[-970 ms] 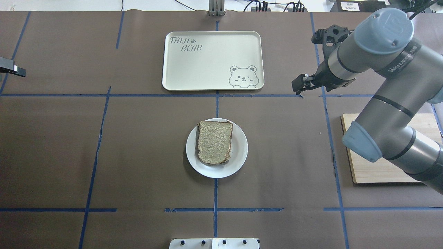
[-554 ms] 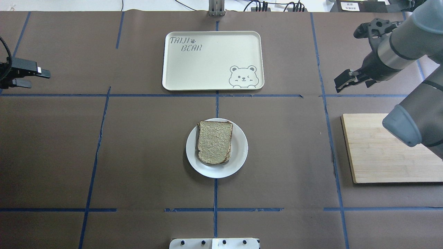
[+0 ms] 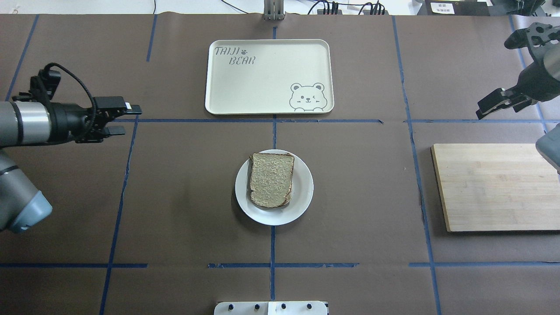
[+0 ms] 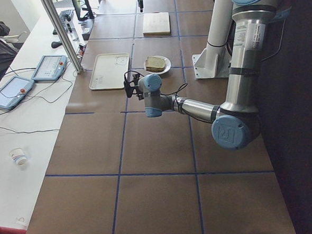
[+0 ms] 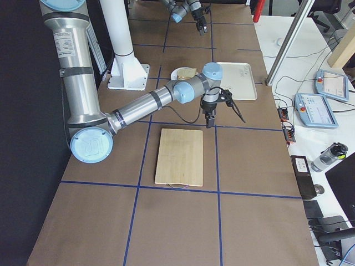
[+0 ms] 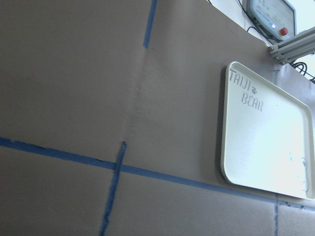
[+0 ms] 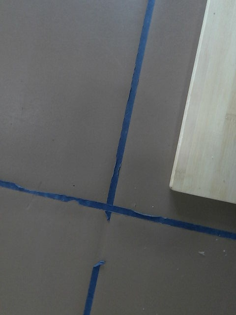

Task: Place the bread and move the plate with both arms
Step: 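Move the left gripper to the plate rim nearest the robot and grip it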

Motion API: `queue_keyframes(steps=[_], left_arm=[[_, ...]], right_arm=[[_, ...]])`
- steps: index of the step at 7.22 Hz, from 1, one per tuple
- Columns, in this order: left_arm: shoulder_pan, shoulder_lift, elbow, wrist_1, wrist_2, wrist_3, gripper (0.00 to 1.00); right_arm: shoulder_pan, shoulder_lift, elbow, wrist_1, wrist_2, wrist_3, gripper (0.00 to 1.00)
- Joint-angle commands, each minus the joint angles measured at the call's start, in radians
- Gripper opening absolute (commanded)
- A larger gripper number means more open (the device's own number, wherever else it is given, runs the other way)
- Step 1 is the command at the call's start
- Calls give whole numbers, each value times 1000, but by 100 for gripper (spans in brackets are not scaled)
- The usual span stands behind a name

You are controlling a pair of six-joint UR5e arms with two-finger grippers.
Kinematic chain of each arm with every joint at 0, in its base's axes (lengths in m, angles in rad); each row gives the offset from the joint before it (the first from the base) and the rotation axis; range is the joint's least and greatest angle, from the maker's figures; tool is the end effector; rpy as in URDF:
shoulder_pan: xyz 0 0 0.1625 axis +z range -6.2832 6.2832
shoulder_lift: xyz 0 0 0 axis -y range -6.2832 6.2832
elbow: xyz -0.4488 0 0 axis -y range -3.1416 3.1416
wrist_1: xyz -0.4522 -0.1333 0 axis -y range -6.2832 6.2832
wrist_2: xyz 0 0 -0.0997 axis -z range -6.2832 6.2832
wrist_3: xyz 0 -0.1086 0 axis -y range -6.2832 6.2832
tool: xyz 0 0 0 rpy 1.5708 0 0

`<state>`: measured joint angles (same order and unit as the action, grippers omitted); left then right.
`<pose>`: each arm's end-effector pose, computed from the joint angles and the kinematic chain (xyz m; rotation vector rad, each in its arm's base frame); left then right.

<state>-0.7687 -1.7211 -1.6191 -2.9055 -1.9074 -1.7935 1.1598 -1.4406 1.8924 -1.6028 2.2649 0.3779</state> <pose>0.3755 -0.4988 0.4212 0.1532 1.5517 -0.5288 -0.1773 -0.5665 0.4457 0.1091 -0.7863 -0.1770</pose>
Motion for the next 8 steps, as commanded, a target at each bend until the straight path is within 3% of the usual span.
queue_keyframes(steps=[1, 2, 5, 8], left_arm=[[145, -55, 7, -23, 120, -76, 72], [190, -83, 10, -21, 122, -87, 59], [348, -175, 92, -21, 264, -118, 48], [362, -190, 130, -17, 265, -118, 42]], right_arm=[[67, -46, -13, 0, 77, -85, 100], [75, -47, -27, 0, 93, -96, 100], [80, -46, -33, 0, 99, -96, 100], [81, -43, -33, 0, 99, -94, 100]])
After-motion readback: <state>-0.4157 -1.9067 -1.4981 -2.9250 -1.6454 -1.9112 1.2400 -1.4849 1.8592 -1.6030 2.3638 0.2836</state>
